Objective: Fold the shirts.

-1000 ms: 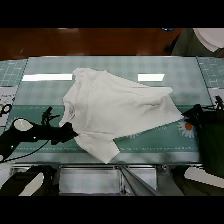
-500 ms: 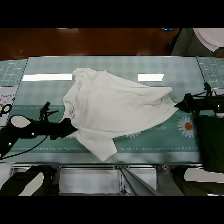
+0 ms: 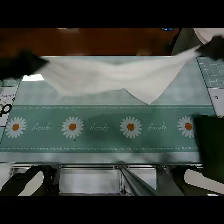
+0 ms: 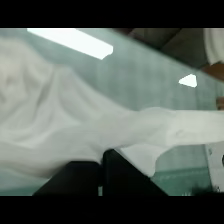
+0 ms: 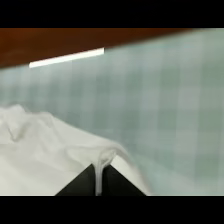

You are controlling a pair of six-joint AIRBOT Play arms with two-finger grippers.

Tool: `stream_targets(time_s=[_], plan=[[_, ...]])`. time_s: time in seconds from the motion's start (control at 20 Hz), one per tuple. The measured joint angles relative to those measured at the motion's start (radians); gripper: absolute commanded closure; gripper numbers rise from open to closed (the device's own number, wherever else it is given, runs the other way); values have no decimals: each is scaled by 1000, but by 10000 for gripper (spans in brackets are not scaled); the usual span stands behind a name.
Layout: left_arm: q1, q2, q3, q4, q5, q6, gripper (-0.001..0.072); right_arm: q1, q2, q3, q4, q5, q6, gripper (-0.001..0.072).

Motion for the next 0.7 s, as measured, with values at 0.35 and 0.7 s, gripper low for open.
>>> stream_targets(time_s=[0.35, 0.7], plan=[[121, 16, 510, -1, -35, 10, 691, 27, 243, 274, -87, -68, 35, 688], [214, 170, 694, 78, -89, 11, 691, 30, 489, 319, -286, 15, 78, 688]])
